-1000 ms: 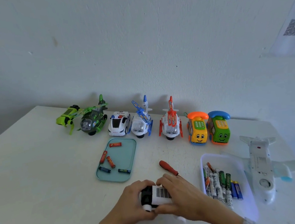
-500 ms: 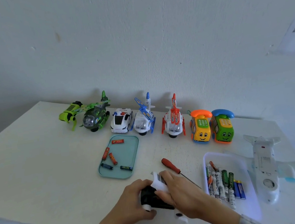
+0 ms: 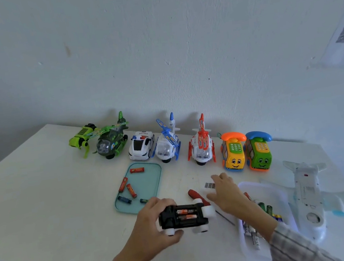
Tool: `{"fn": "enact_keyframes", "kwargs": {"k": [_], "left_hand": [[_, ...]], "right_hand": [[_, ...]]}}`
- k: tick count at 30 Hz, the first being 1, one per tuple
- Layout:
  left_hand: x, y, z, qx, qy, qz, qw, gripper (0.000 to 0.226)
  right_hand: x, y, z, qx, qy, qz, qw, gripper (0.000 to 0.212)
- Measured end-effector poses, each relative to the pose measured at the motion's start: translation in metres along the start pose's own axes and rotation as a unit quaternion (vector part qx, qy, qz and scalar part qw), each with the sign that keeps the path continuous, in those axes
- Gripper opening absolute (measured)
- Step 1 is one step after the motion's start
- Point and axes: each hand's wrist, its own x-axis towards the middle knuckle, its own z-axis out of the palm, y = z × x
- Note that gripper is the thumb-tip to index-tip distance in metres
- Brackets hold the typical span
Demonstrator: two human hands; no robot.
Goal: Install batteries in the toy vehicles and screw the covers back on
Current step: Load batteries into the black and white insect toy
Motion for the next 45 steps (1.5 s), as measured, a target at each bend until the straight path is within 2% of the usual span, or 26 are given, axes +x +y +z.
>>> {"fn": "enact_keyframes", "kwargs": {"k": [1, 3, 5, 7, 8, 10, 11, 13, 18, 20, 23, 27, 33, 38, 43, 45], "left_hand": [[0.003, 0.005, -0.003, -0.001, 0.01, 0.012, 1.0, 0.047], [0.011, 0.017, -0.01, -0.009, 0.036, 0.041, 0.998, 0.044], [0.022, 0.03, -0.017, -0.021, 0.063, 0.065, 0.996, 0.041], [0.033, 0.041, -0.023, 0.0, 0.084, 0.099, 0.992, 0.04], [0.039, 0.047, -0.023, 0.016, 0.087, 0.117, 0.989, 0.041], [0.048, 0.058, -0.021, 0.027, 0.088, 0.135, 0.987, 0.042], [0.05, 0.062, -0.02, 0.029, 0.092, 0.139, 0.986, 0.042], [0.056, 0.07, -0.015, 0.036, 0.091, 0.156, 0.983, 0.043], [0.065, 0.083, -0.008, 0.062, 0.073, 0.193, 0.977, 0.044], [0.068, 0.085, -0.006, 0.081, 0.06, 0.205, 0.973, 0.044], [0.071, 0.089, -0.004, 0.091, 0.056, 0.211, 0.972, 0.046], [0.069, 0.094, -0.003, 0.101, 0.048, 0.228, 0.967, 0.046], [0.068, 0.094, 0.0, 0.088, 0.031, 0.229, 0.969, 0.042], [0.068, 0.087, 0.004, 0.053, 0.018, 0.197, 0.979, 0.047], [0.067, 0.086, 0.012, 0.03, 0.018, 0.186, 0.982, 0.044], [0.066, 0.084, 0.017, 0.038, 0.01, 0.182, 0.983, 0.045]], "right_hand": [[-0.004, -0.001, -0.002, 0.028, 0.025, -0.018, 0.999, 0.045], [-0.017, -0.008, -0.013, 0.138, 0.102, -0.061, 0.983, 0.032], [-0.035, -0.015, -0.031, 0.292, 0.149, -0.051, 0.944, 0.018], [-0.052, -0.02, -0.048, 0.41, 0.187, -0.029, 0.892, 0.023], [-0.06, -0.02, -0.055, 0.435, 0.212, -0.029, 0.875, 0.022], [-0.077, -0.025, -0.068, 0.451, 0.217, -0.045, 0.864, 0.014], [-0.082, -0.028, -0.07, 0.456, 0.194, -0.053, 0.867, 0.009], [-0.092, -0.033, -0.07, 0.47, 0.162, -0.053, 0.866, 0.015], [-0.097, -0.035, -0.07, 0.368, 0.266, -0.021, 0.891, 0.03], [-0.098, -0.036, -0.072, 0.327, 0.284, -0.013, 0.901, 0.037], [-0.098, -0.037, -0.074, 0.332, 0.285, -0.004, 0.899, 0.048], [-0.103, -0.037, -0.078, 0.323, 0.278, 0.002, 0.905, 0.044], [-0.109, -0.045, -0.075, 0.239, 0.32, 0.008, 0.917, 0.036], [-0.103, -0.035, -0.06, 0.24, 0.338, -0.032, 0.909, 0.031], [-0.098, -0.021, -0.041, 0.162, 0.395, -0.09, 0.9, 0.02], [-0.096, -0.014, -0.039, 0.164, 0.391, -0.112, 0.899, 0.017]]}}
